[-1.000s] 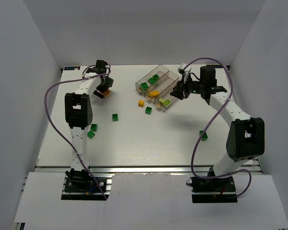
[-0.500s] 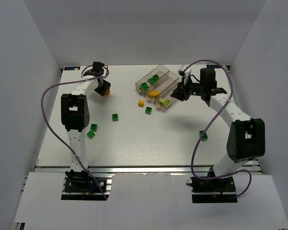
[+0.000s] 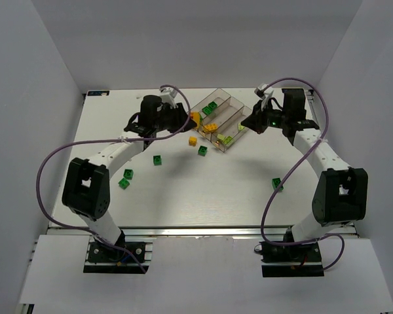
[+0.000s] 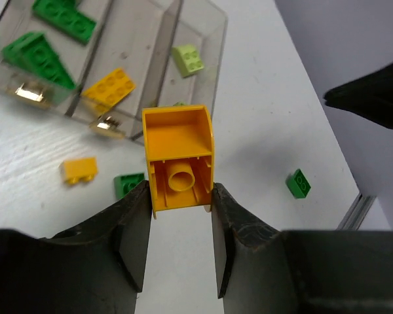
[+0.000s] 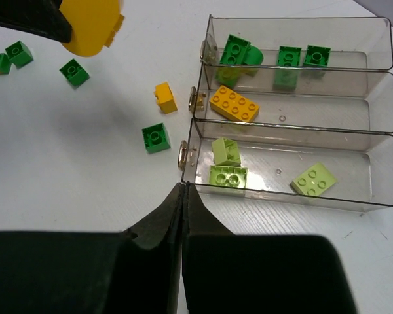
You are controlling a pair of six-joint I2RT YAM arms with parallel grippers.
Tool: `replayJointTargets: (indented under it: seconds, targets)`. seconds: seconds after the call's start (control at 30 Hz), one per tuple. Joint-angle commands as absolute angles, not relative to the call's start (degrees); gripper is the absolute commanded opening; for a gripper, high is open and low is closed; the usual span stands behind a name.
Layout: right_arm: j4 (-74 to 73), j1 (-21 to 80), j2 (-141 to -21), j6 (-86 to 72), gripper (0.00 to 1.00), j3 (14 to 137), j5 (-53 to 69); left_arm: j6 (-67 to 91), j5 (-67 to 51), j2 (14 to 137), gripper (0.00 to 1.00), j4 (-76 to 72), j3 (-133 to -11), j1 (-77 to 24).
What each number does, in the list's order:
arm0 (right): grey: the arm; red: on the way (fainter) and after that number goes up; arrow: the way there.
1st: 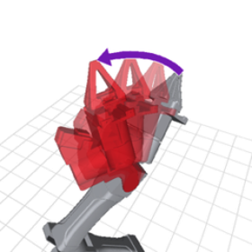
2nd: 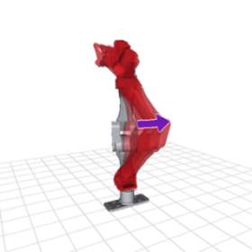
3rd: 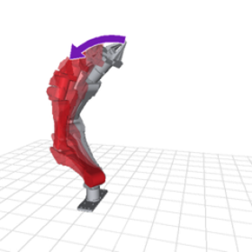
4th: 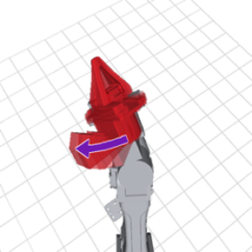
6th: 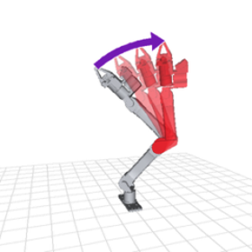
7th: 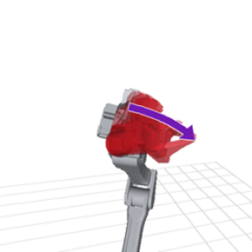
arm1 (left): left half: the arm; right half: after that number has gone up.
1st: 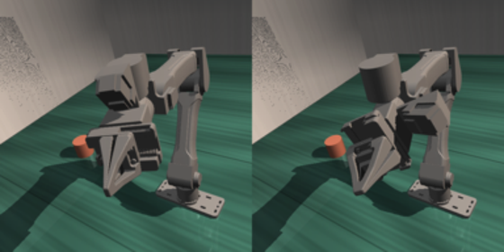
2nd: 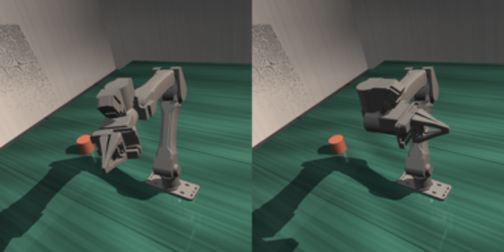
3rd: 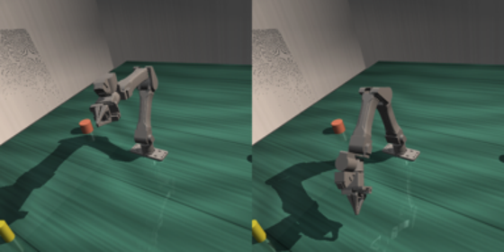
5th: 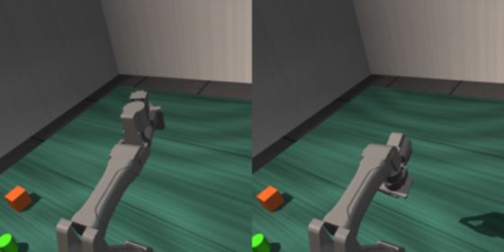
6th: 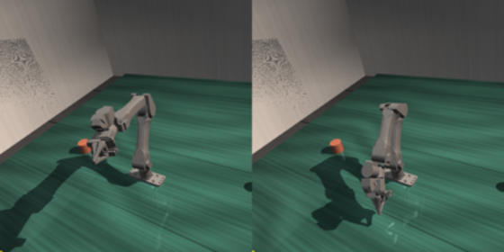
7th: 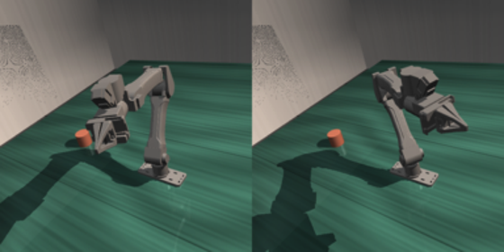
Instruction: Sort the legos into containers by color
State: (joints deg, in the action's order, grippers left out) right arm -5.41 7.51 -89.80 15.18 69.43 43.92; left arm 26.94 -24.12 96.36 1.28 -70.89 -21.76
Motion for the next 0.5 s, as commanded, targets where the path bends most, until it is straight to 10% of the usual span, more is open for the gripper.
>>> replayJointTargets:
  seconds: [0.0,0.47]
  targets:
    - [-4.13,7.56,-86.66,13.62,0.0,68.29,45.53,17.6,-28.65,98.69,0.0,-6.24,-73.11,-23.72]
    - [-6.42,7.56,-81.39,16.96,0.01,63.99,43.77,12.48,-21.1,118.2,0.07,2.55,-96.32,-26.98]
